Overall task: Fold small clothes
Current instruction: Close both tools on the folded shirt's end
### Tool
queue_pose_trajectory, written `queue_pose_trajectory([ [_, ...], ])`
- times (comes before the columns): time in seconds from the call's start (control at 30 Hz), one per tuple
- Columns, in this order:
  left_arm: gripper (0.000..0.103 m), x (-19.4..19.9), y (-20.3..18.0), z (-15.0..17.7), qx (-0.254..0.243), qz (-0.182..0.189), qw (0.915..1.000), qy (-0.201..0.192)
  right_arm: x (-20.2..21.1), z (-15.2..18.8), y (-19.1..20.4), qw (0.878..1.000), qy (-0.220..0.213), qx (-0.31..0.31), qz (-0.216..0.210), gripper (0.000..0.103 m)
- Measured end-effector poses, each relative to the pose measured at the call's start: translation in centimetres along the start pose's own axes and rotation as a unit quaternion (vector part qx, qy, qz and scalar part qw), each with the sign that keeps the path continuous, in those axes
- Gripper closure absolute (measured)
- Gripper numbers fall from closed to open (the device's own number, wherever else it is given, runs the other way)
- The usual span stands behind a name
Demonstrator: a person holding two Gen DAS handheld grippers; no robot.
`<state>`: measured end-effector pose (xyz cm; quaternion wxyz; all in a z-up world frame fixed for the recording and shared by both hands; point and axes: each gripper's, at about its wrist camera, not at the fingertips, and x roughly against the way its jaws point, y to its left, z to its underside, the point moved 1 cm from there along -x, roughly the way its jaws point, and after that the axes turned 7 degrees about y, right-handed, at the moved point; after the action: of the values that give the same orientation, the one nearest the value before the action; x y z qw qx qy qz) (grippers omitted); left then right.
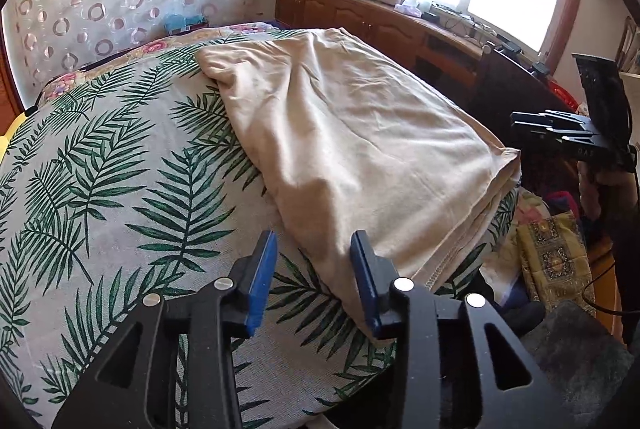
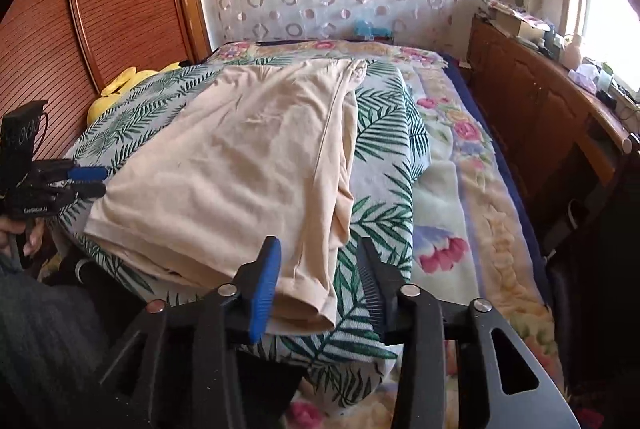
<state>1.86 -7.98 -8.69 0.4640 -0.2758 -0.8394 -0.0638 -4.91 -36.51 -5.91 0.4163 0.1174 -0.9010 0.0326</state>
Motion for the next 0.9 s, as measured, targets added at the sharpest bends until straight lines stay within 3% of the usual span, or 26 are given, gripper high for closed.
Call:
queue_pose_trajectory([
  [0.3, 0.064, -1.0, -0.5, 0.3, -0.010, 0.000, 0.9998, 0.020, -4.3, 0.3, -0.2, 0.999, 0.046, -0.021, 0.005, 0.061],
  [0.8, 0.064, -1.5, -2.0, 1.3, -0.026, 0.049, 0.9975, 0.043, -4.1, 0.3, 0.5, 0.997, 0.079, 0.016, -0.007, 0.060],
  [0.9, 0.064, -1.4, -2.1, 1.4, -0.026, 0.057, 0.9970, 0.047, -4.2, 0.2, 0.7, 0.996, 0.080, 0.026, -0.014, 0.069],
])
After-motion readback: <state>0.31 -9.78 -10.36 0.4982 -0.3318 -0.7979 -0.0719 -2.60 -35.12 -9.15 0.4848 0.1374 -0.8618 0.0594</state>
